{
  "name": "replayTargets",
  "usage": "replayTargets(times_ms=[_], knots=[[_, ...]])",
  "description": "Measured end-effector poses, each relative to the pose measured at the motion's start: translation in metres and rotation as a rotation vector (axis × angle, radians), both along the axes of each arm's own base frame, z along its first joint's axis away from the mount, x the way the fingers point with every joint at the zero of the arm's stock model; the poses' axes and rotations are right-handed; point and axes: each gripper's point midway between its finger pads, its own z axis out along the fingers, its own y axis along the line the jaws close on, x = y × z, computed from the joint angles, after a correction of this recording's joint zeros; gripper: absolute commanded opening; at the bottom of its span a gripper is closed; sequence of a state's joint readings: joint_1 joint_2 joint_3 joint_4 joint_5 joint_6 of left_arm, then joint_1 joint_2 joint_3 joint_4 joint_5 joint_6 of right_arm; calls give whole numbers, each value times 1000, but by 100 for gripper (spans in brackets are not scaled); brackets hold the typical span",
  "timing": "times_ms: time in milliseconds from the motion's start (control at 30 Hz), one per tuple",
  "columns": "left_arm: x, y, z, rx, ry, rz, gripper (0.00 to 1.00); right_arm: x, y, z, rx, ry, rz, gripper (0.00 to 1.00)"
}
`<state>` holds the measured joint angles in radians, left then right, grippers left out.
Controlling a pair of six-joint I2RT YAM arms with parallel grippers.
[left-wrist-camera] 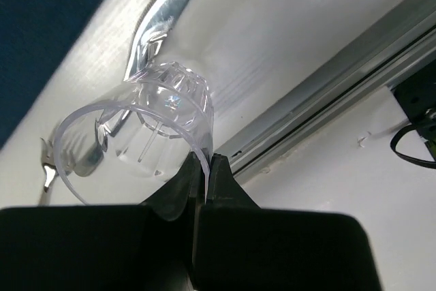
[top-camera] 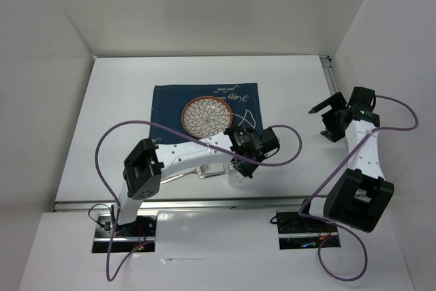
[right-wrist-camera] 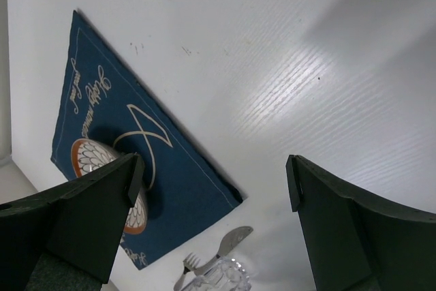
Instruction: Set the dinner table for one person
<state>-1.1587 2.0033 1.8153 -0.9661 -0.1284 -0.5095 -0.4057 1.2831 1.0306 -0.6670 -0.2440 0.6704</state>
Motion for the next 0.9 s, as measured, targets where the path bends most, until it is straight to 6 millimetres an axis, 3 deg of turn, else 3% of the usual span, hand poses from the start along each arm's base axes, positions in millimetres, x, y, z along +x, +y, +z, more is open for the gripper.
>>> replayTargets(times_ms=[100,233,267,367,400,500,600,733,900], knots=[[-9,4,-13,28,17,5,0,-2,0,-1,2,0,0,99],[-16,3,-15,31,19,-3,0,-2,0,0,0,-5,2,99],[-16,1,-15,25,17,-2,12,-2,0,0,0,-5,2,99],[-17,-1,-16,23,17,10,34,-3,0,1,-1,-8,2,99],[-16,0,-17,28,14,12,49,-3,0,2,-2,-11,2,99],[-15,-1,-15,29,3,17,65,-3,0,4,-8,-19,6,99],[-15,-5,-9,16,-5,26,70,-3,1,6,-8,-26,14,99],[-11,-8,10,3,-34,37,74,-3,6,7,-7,-37,59,99],[9,-17,69,-99,-117,72,75,-3,18,12,5,-75,174,99]])
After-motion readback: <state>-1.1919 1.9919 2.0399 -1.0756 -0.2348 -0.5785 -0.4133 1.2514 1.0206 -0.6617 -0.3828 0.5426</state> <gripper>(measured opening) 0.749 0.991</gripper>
